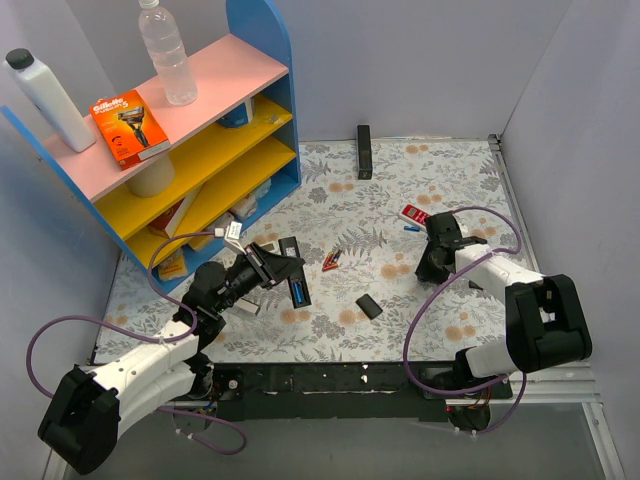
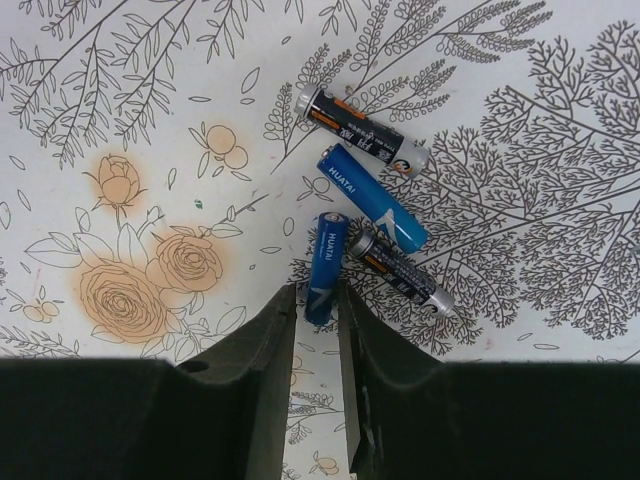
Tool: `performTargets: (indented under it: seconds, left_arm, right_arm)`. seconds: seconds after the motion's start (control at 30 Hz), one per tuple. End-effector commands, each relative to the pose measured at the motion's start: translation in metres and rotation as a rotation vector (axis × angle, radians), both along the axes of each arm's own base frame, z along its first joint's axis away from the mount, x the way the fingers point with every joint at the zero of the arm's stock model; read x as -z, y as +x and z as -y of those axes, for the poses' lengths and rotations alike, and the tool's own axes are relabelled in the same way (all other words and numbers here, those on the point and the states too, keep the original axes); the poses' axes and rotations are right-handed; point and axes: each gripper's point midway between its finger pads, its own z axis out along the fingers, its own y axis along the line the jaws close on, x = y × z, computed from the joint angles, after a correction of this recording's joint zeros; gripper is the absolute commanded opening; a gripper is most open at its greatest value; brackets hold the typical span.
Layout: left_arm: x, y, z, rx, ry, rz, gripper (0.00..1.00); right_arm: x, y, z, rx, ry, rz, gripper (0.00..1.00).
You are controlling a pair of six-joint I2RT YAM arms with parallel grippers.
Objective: Load the batteries into the remote control
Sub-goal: Pick up the battery from the center of the board.
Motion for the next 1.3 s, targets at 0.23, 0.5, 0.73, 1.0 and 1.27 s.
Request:
performTargets:
  seconds: [0.23, 0.5, 0.73, 1.0, 1.27]
  left_arm:
    - [-0.018, -0.003, 0.003, 0.025, -0.036, 0.050, 0.00]
    - [-0.022, -0.004, 0.003, 0.027, -0.042, 0.054, 0.00]
    - [-0.022, -0.004, 0.002, 0.021, -0.042, 0.056, 0.00]
    - [-0.024, -0.007, 0.002, 0.031, -0.040, 0.065, 0.00]
    - [-0.026, -0.010, 0.002, 0.043, -0.020, 0.090, 0.00]
  right_arm:
    - [-0.002, -0.007, 0.002, -0.080, -0.019, -0.007, 0.36]
    - [-0.027, 0.007, 0.007, -0.186, -0.082, 0.047, 0.41]
    - [-0.052, 0.027, 0.024, -0.321, -0.195, 0.095, 0.39]
    - [-0.063, 0.050, 0.020, -0.437, -0.179, 0.146, 0.40]
    - [-0.064, 0.072, 0.006, -0.601, -0.132, 0.196, 0.37]
